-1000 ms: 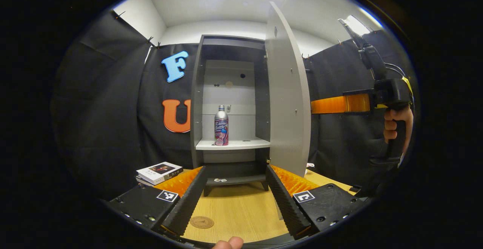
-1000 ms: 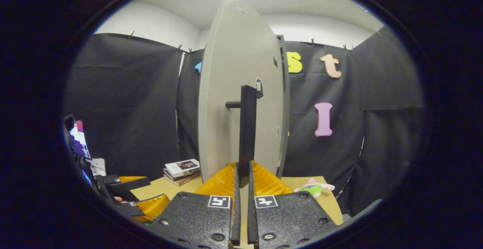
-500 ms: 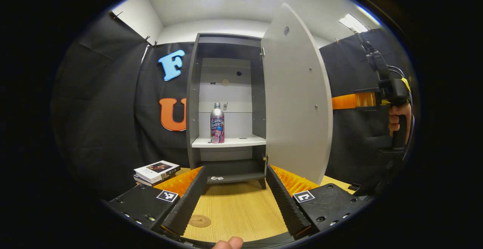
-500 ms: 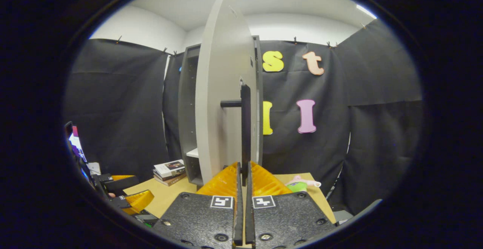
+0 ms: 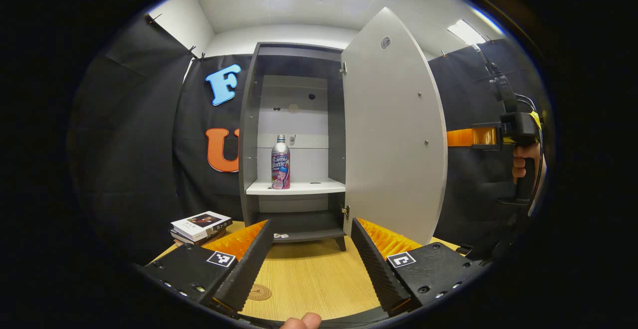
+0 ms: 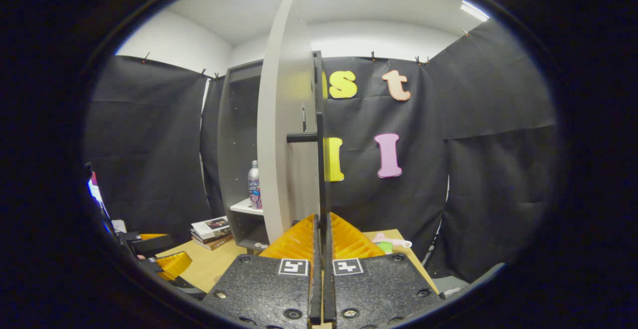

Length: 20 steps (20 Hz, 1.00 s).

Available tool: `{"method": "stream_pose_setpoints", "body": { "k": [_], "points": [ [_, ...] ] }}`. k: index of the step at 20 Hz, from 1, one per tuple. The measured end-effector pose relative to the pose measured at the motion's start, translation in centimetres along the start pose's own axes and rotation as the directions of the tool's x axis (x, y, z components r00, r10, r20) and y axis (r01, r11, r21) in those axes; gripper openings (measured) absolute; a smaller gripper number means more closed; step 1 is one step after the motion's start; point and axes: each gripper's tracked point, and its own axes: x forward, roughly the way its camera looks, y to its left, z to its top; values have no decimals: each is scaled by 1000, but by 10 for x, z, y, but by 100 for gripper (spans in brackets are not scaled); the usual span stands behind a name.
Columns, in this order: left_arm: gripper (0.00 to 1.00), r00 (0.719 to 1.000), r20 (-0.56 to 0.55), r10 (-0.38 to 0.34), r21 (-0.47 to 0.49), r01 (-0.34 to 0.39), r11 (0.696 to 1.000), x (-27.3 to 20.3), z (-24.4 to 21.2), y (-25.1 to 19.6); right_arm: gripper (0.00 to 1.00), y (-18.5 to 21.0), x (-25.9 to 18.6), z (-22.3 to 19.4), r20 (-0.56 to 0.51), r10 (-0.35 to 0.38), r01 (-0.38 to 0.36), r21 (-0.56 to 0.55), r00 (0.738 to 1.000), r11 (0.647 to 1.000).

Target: Open the cabinet door with the right hand, grasp the bottle in the cabinet with the left hand and place it on the coaster, then close the cabinet door with the right hand.

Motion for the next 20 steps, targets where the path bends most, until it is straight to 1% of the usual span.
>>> {"method": "stream_pose_setpoints", "body": {
  "k": [3, 5, 6, 7, 8, 9, 10, 12, 13, 14, 18, 20],
  "points": [
    [95, 1000, 1, 23, 1, -23, 1000, -2, -2, 5, 5, -8, -9, -8, 6, -23, 23, -9, 1000, 1000],
    [95, 999, -2, 41, -1, -41, 999, -2, -3, 11, 7, -15, -14, -18, 3, -42, 42, -19, 999, 999],
    [95, 999, -5, 50, -2, -50, 999, -2, -4, 14, 22, -20, -16, -22, -1, -50, 50, -21, 999, 999],
    [95, 998, -7, 58, -3, -58, 998, -2, -5, 16, 31, -24, -17, -23, -4, -55, 55, -15, 998, 998],
    [95, 998, -8, 65, -2, -65, 998, -1, -5, 19, 46, -27, -17, -25, -4, -60, 60, 0, 998, 998],
    [95, 997, -12, 71, 1, -71, 997, 1, -6, 23, 53, -30, -18, -26, -4, -62, 62, 20, 998, 998],
    [95, 997, -15, 76, 4, -76, 997, 4, -6, 26, 66, -30, -17, -27, -3, -59, 59, 39, 998, 998],
    [95, 998, -16, 61, -17, -61, 998, 14, -2, 26, 75, -34, -15, -28, 5, -59, 59, 68, 998, 996],
    [95, 999, -7, 47, -34, -47, 998, 21, 5, 26, 77, -38, -14, -28, 8, -67, 66, 78, 998, 995],
    [95, 999, 7, 35, -46, -35, 998, 30, 14, 27, 83, -40, -13, -29, 8, -70, 69, 85, 998, 994],
    [95, 998, 57, -10, -99, 16, 995, 83, 55, 36, 84, -41, -12, -29, 8, -63, 62, 94, 998, 994],
    [95, 997, 76, -14, -121, 23, 992, 116, 73, 47, 84, -41, -11, -29, 15, -58, 56, 94, 998, 994]
  ]
}}
